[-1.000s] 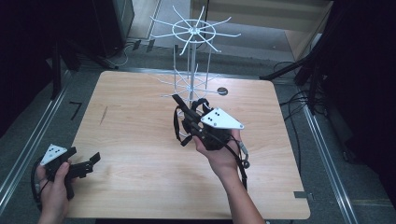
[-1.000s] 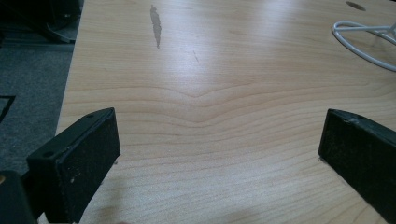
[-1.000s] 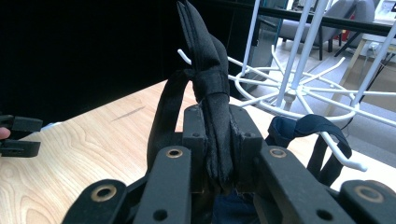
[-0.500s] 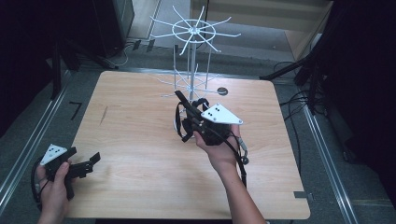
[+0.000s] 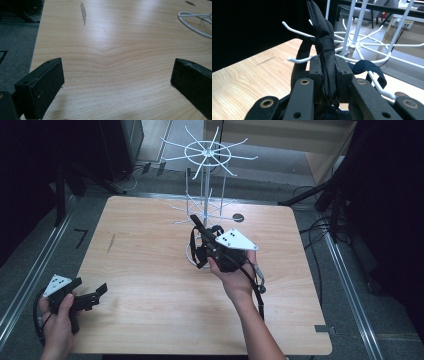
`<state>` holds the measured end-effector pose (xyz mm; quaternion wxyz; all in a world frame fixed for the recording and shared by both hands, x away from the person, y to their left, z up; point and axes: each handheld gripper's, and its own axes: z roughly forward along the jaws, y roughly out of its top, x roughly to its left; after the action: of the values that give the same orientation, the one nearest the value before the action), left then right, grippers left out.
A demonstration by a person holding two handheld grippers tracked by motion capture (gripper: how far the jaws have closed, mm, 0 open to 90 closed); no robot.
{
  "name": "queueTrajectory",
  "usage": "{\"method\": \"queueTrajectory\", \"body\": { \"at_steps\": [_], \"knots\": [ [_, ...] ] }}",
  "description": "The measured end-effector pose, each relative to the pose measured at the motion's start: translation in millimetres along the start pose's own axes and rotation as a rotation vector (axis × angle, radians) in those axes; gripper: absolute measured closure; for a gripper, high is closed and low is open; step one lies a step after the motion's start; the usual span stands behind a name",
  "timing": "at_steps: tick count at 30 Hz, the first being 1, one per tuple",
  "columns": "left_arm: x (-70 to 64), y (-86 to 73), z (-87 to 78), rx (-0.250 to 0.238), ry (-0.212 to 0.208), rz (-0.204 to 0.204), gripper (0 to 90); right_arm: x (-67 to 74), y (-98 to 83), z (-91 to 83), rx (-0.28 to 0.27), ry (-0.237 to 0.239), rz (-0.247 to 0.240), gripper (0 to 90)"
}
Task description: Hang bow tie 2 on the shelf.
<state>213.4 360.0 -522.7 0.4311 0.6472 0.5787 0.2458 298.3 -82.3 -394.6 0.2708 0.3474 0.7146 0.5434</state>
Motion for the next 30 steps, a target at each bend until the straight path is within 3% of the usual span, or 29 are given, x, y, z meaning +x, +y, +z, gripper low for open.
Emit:
{"method": "queueTrajectory", "body": {
  "at_steps": [18, 25, 30],
  "knots": [
    [-0.1, -0.1, -0.1, -0.001, 0.002, 0.001, 0.0, -7.3, -20.7, 4.5, 0.012, -0.019, 0.026, 74.3],
    [0.0, -0.1, -0.1, -0.004, -0.001, -0.003, 0.0, -9.5, -27.6, 5.9, 0.024, -0.011, 0.033, 63.3],
    [0.2, -0.2, -0.2, -0.004, -0.002, -0.003, 0.0, -10.5, -29.5, 4.8, 0.027, 0.002, 0.026, 46.3]
  ]
}}
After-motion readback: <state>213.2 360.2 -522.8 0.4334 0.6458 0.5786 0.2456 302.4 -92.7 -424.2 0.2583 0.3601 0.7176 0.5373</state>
